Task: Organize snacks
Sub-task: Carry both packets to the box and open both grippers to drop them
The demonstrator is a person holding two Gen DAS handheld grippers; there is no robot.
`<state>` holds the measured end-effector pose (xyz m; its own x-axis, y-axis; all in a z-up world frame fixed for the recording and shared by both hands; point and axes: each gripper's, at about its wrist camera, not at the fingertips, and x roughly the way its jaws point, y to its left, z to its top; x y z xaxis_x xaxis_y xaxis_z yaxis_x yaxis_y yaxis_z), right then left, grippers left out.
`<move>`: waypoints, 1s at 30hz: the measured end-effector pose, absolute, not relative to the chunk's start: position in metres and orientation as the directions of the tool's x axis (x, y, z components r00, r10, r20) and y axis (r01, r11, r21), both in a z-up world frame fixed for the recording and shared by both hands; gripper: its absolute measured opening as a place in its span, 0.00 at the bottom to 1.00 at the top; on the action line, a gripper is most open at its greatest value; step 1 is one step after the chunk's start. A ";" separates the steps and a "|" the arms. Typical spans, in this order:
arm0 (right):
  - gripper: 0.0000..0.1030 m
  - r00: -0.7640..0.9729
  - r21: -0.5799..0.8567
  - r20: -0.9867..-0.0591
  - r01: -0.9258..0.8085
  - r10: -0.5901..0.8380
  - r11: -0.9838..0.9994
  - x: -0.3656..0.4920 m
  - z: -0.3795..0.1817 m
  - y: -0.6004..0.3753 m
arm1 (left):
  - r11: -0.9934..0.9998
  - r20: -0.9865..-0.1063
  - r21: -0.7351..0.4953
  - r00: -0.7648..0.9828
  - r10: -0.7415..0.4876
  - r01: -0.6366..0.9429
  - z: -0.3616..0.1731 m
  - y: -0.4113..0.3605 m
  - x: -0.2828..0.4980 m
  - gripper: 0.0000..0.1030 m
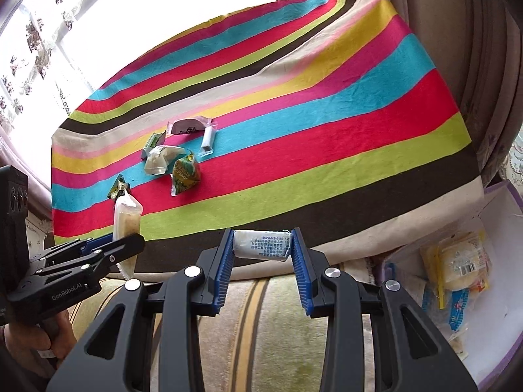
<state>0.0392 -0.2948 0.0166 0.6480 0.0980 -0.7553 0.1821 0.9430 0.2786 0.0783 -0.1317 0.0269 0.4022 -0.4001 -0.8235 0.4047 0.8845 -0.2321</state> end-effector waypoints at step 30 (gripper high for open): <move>0.36 0.561 0.228 -0.820 0.508 -0.118 0.831 -0.053 -0.031 -0.472 | 0.634 -0.823 -0.330 0.116 -0.557 0.700 0.013 -0.333 0.014 0.37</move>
